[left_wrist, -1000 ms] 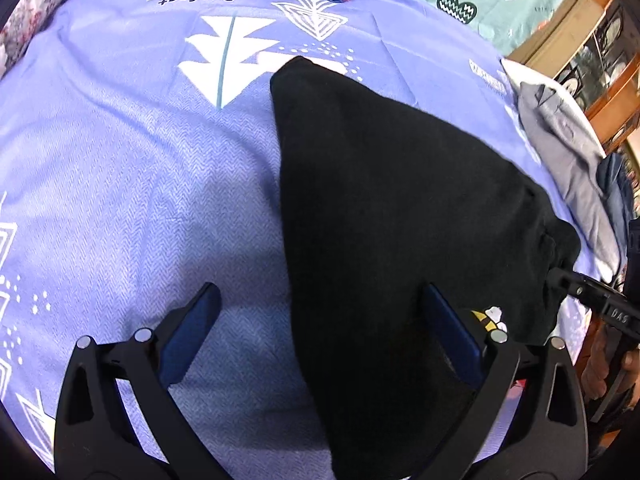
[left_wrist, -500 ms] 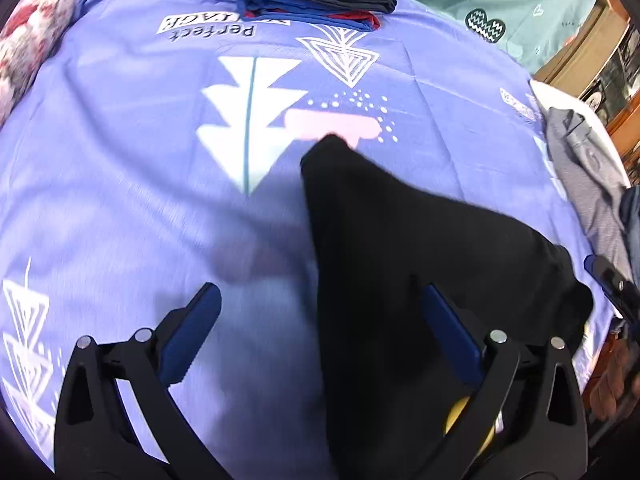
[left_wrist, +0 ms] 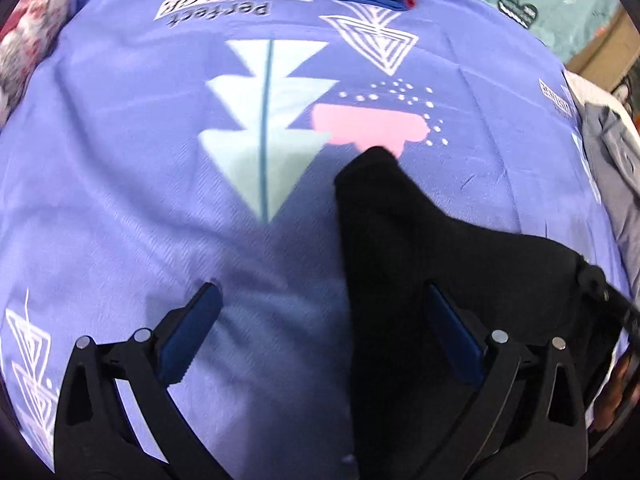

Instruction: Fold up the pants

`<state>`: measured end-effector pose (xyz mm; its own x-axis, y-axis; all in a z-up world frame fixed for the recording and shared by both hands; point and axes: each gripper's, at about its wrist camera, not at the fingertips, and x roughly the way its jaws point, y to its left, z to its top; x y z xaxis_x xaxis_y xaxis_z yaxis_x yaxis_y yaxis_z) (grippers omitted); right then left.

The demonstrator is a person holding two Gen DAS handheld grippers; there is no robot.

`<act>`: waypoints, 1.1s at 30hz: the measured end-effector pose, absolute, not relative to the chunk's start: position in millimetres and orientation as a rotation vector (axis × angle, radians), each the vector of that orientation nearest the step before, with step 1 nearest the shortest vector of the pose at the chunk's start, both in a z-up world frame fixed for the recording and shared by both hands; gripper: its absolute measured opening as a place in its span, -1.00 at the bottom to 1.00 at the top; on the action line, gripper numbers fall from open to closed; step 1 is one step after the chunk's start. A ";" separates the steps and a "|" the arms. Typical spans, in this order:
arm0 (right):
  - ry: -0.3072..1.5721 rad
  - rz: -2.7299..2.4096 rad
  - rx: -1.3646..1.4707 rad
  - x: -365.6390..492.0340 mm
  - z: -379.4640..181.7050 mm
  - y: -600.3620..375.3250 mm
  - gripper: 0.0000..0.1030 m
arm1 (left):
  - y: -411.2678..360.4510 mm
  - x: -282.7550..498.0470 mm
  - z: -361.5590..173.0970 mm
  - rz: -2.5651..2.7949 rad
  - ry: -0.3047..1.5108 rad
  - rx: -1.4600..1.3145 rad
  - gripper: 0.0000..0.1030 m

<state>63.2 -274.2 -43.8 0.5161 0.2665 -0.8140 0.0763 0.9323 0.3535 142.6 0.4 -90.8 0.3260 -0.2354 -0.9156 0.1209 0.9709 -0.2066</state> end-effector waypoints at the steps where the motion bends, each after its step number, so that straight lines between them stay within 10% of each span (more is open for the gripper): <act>1: 1.016 0.132 0.350 55.3 -39.0 -271.2 -0.73 | 2.2 137.4 -88.5 -0.239 1.218 -0.114 0.96; 15: 1.059 0.310 0.355 -15.1 -32.9 -262.6 -0.40 | 35.7 49.6 -91.5 -0.363 1.256 -0.129 0.96; 22: 0.924 0.241 0.433 -40.6 -4.4 -295.1 0.41 | 47.7 44.9 -75.0 -0.383 1.259 -0.198 0.96; 33: 1.052 0.231 0.578 -27.4 -49.4 -317.9 0.51 | 14.4 70.6 -94.6 -0.565 1.411 -0.380 0.96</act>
<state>-27.4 -317.9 -49.4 0.4884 0.4457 -0.7502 0.0906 0.8292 0.5516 70.6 14.4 -94.6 0.0629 -0.5784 -0.8134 0.1429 0.8118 -0.5662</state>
